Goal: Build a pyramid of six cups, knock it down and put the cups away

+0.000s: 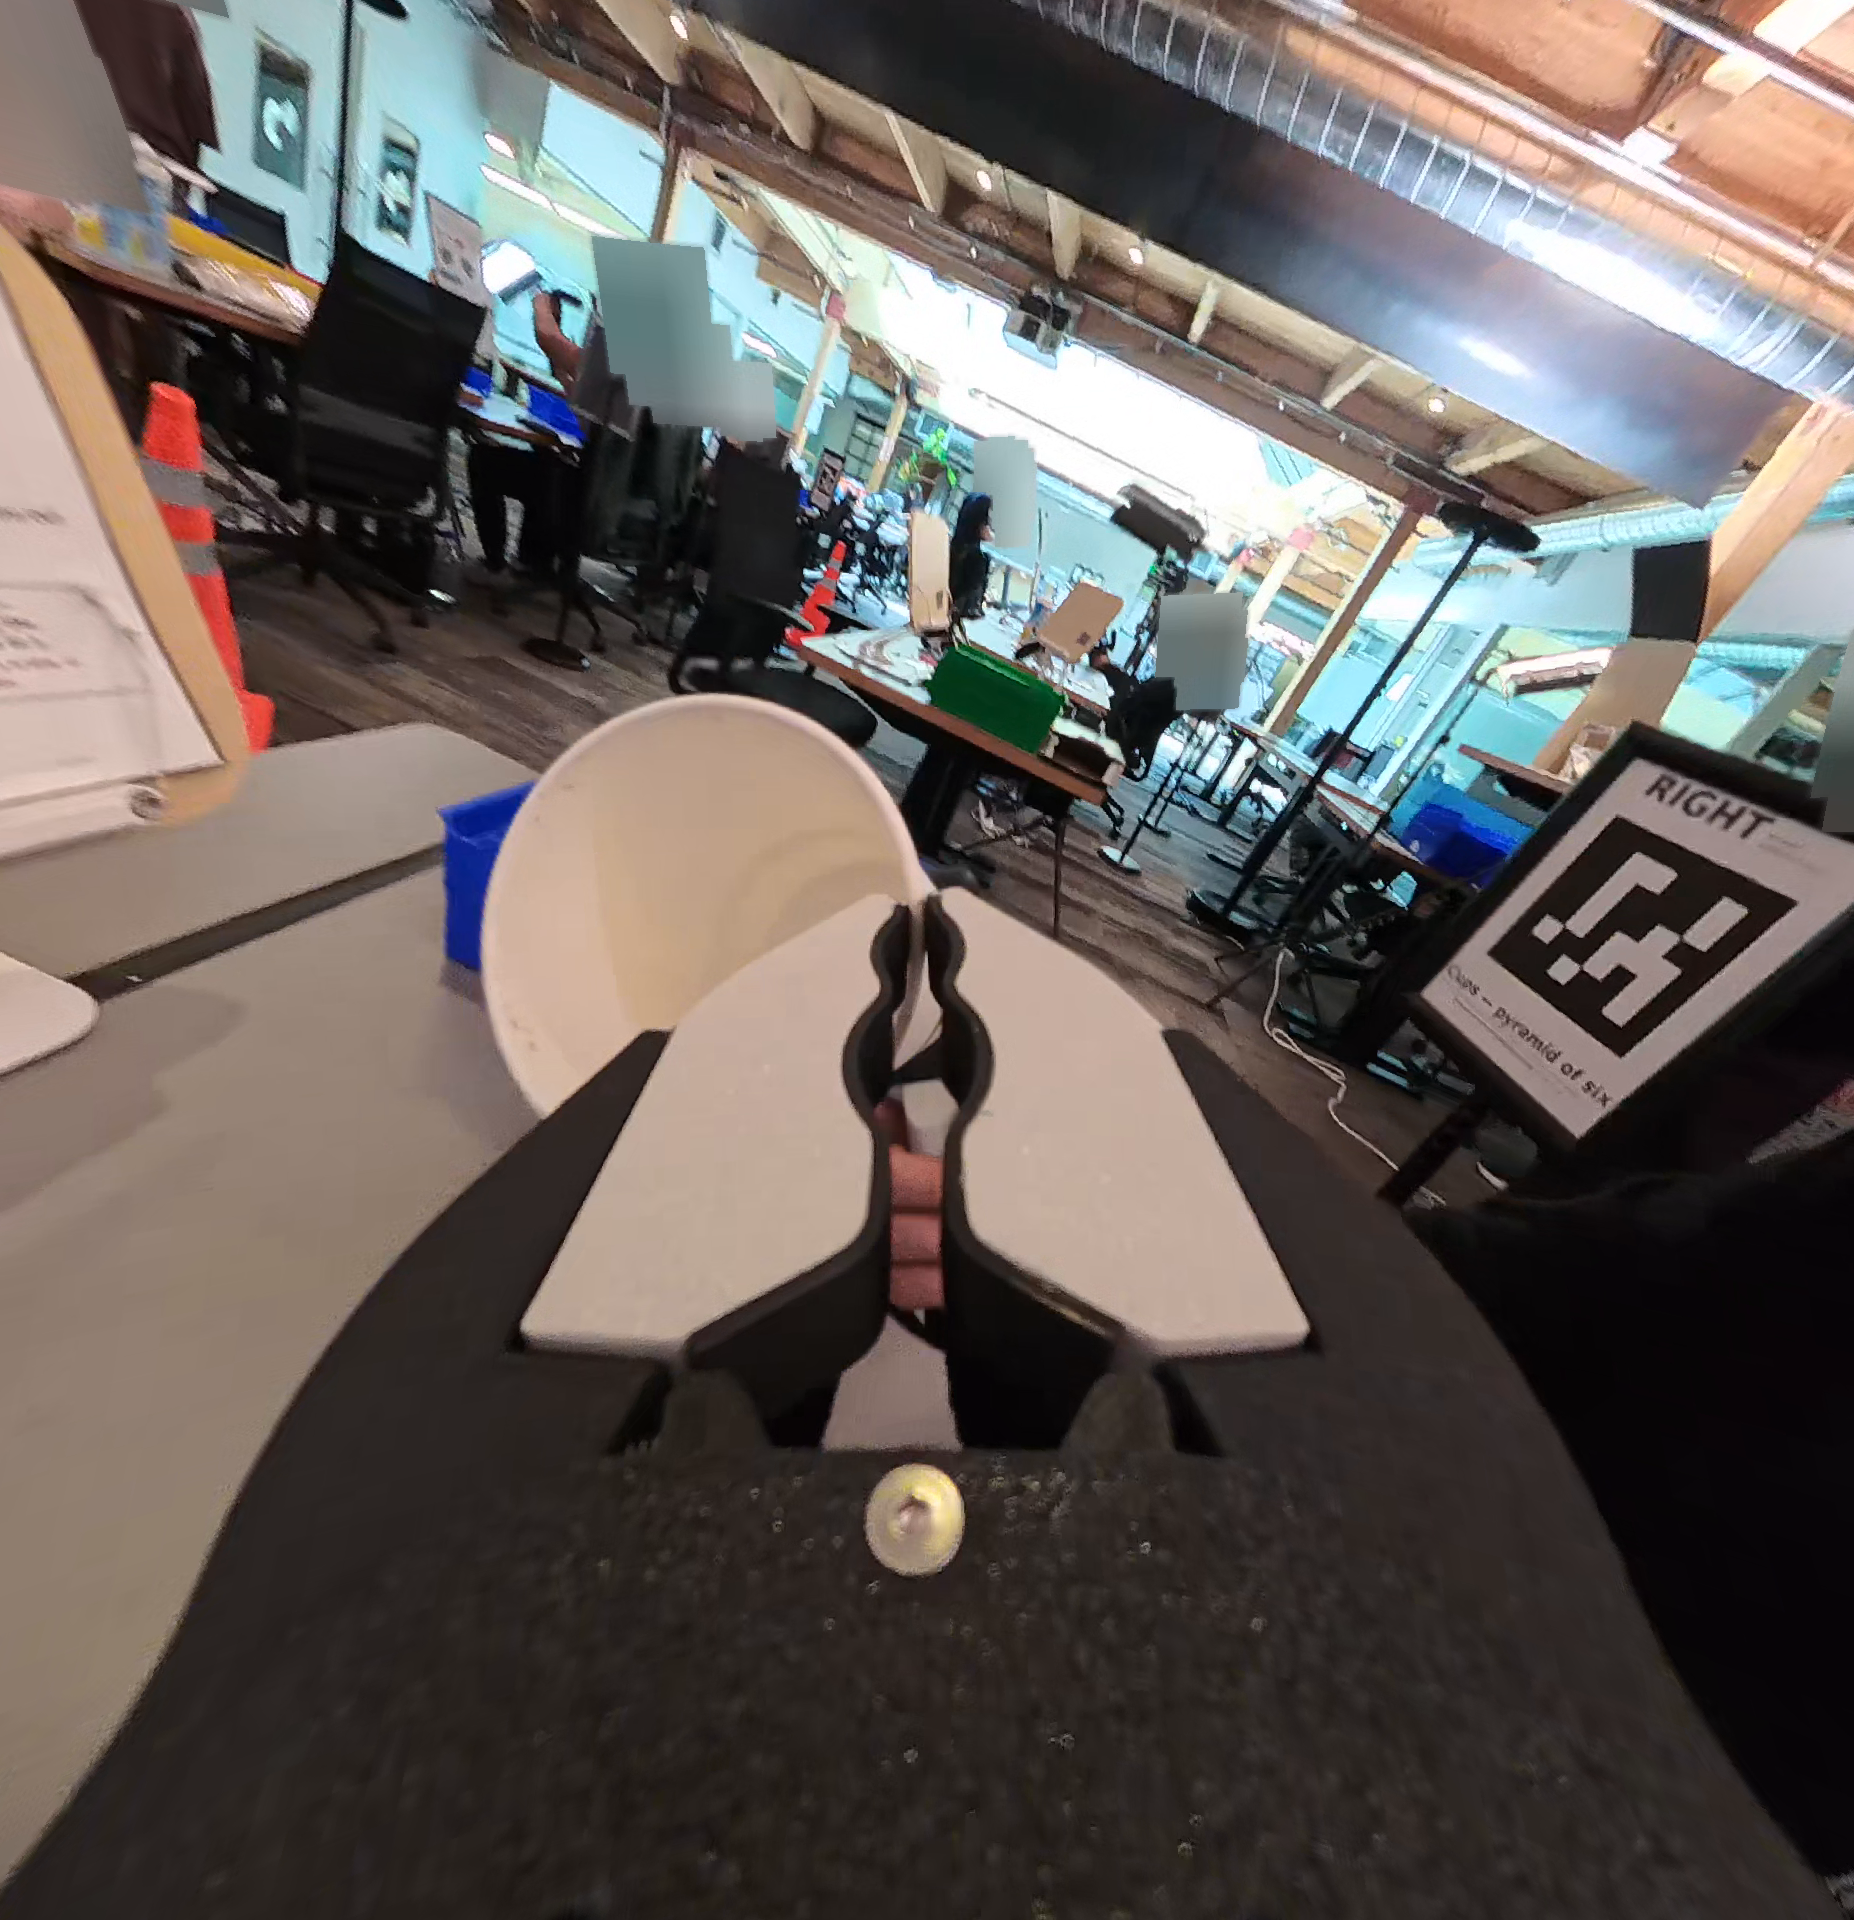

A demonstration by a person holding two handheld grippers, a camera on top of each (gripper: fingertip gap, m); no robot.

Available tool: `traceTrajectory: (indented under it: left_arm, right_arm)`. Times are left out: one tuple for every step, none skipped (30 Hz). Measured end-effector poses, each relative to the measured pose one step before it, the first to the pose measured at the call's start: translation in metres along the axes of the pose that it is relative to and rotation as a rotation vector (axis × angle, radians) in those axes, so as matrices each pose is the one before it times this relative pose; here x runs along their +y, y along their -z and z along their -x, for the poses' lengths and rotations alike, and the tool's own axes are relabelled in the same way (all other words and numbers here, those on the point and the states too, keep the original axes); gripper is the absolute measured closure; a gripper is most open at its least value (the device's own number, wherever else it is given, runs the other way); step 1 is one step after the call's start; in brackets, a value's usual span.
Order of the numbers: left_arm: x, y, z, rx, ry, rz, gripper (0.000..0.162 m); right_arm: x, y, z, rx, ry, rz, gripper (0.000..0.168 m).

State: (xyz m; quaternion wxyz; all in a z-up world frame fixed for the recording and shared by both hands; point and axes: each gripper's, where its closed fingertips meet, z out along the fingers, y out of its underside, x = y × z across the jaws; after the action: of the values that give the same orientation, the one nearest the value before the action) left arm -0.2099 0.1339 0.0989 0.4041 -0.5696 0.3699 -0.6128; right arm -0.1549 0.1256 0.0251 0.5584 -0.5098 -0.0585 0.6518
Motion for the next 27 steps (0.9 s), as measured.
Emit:
traceTrajectory:
  left_arm:
    - [0.00849,-0.00601,-0.00005,0.007,0.0016,0.0184,0.16]
    - [0.00728,-0.00548,-0.00074,0.011,0.0035,0.0137,0.16]
    - [0.00734,-0.0055,-0.00064,0.013,0.0087,0.0211,0.16]
    - [0.00619,-0.00488,0.0012,-0.0035,0.0042,0.0179,0.16]
    - [0.004,-0.00369,0.00227,-0.0128,0.0024,0.0064,0.16]
    - [0.00463,-0.00279,0.00263,-0.0159,-0.0019,0.0165,0.16]
    - [0.00425,-0.00171,0.00228,-0.0159,-0.0058,0.0155,0.16]
    - [0.00342,-0.00032,0.00232,-0.0215,-0.004,0.0115,0.159]
    - [0.00229,0.00151,0.00202,-0.026,0.0004,0.0007,0.153]
    - [0.00203,0.00382,0.00237,-0.0373,0.0052,-0.0072,0.138]
    - [0.0032,0.00589,0.00335,-0.0532,0.0023,-0.0085,0.127]
    - [0.00502,0.00757,0.005,-0.0722,0.0011,-0.014,0.119]
    - [0.00846,0.00885,0.0061,-0.0844,0.0056,-0.0128,0.114]
    - [0.01264,0.00902,0.00263,-0.0611,0.0065,-0.0071,0.113]
    - [0.01722,0.00844,-0.00024,-0.0396,0.0089,0.004,0.113]
    - [0.02157,0.00767,-0.00187,-0.0273,0.009,0.0194,0.113]
    - [0.02412,0.00647,-0.0027,-0.0177,0.0022,0.0309,0.113]
    - [0.0249,0.00547,-0.00216,-0.0191,-0.0012,0.0337,0.113]
    - [0.02333,0.0045,-0.00222,-0.016,-0.0077,0.0271,0.114]
    - [0.02111,0.00339,-0.00131,-0.0194,-0.0088,0.0262,0.115]
    - [0.01699,0.00239,-0.00106,-0.0204,-0.0047,0.0273,0.116]
    - [0.01221,0.00142,-0.00287,-0.0018,-0.0065,0.0305,0.116]
    - [0.00784,0.00088,-0.00275,0.0048,-0.0116,0.0248,0.116]
    - [0.00332,0.00066,-0.00008,-0.0091,-0.015,0.0048,0.118]
    - [0.00068,0.0001,0.00171,-0.0169,-0.0157,-0.0029,0.118]
    - [0.00012,-0.00065,0.00087,-0.0072,-0.0123,0.0035,0.118]
    - [0.00024,-0.0008,-0.00068,0.0061,-0.007,0.0088,0.118]
  right_arm:
    - [-0.00054,0.00436,-0.00321,0.0221,0.0226,0.009,0.064]
    - [0.00131,0.0037,-0.00489,0.0269,0.0194,0.0232,0.064]
    - [0.00043,0.00397,-0.00101,-0.0006,0.0167,0.0193,0.074]
    - [-0.00032,0.00497,0.00104,-0.0121,0.021,0.0184,0.093]
    - [-0.00367,0.00494,-0.00321,0.0229,0.0161,-0.0062,0.094]
    - [-0.00436,0.00406,-0.00219,0.0161,0.0072,-0.0115,0.094]
    - [-0.00163,0.00285,-0.00201,0.013,0.0054,0.0082,0.094]
    - [0.00008,0.00183,-0.0023,0.0174,0.0094,0.0163,0.094]
    - [0.00054,0.00199,-0.00235,0.0206,0.0127,0.0149,0.094]
    - [0.00002,0.00235,-0.00137,0.0151,0.0119,0.0114,0.094]
    - [-0.001,0.00246,-0.00101,0.0132,0.0112,0.0113,0.094]
    - [-0.00275,0.00231,-0.00193,0.0203,0.0173,0.0114,0.094]
    - [-0.0056,0.0023,-0.0032,0.0315,0.0279,0.0146,0.094]
    - [-0.01003,0.00222,-0.00302,0.0361,0.0373,0.0084,0.094]
    - [-0.01338,0.00151,-0.00297,0.0385,0.0468,0.0075,0.094]
    - [-0.01381,0.00001,-0.00369,0.0461,0.0589,0.0198,0.094]
    - [-0.01201,-0.00216,-0.00421,0.0481,0.0699,0.039,0.094]
    - [-0.00816,-0.00512,-0.00509,0.0476,0.0694,0.0655,0.094]
    - [-0.00604,-0.00732,-0.00534,0.0439,0.0618,0.0745,0.094]
    - [-0.00415,-0.00948,-0.00457,0.0345,0.0494,0.0823,0.094]
    - [-0.00124,-0.01145,-0.00203,0.0136,0.0307,0.0997,0.094]
    - [0.00171,-0.01255,0.00093,-0.0079,0.0068,0.1177,0.094]
    - [0.0013,-0.01262,-0.00099,0.0061,-0.0093,0.1142,0.093]
    - [-0.00095,-0.01258,-0.00228,0.0228,0.0147,0.0918,0.093]
    - [-0.00064,-0.01323,-0.00173,0.0266,0.0463,0.0836,0.093]
    - [0.00296,-0.01431,-0.00241,0.0326,0.0448,0.0955,0.093]
    - [0.00605,-0.01536,-0.00207,0.0316,0.0428,0.1081,0.093]
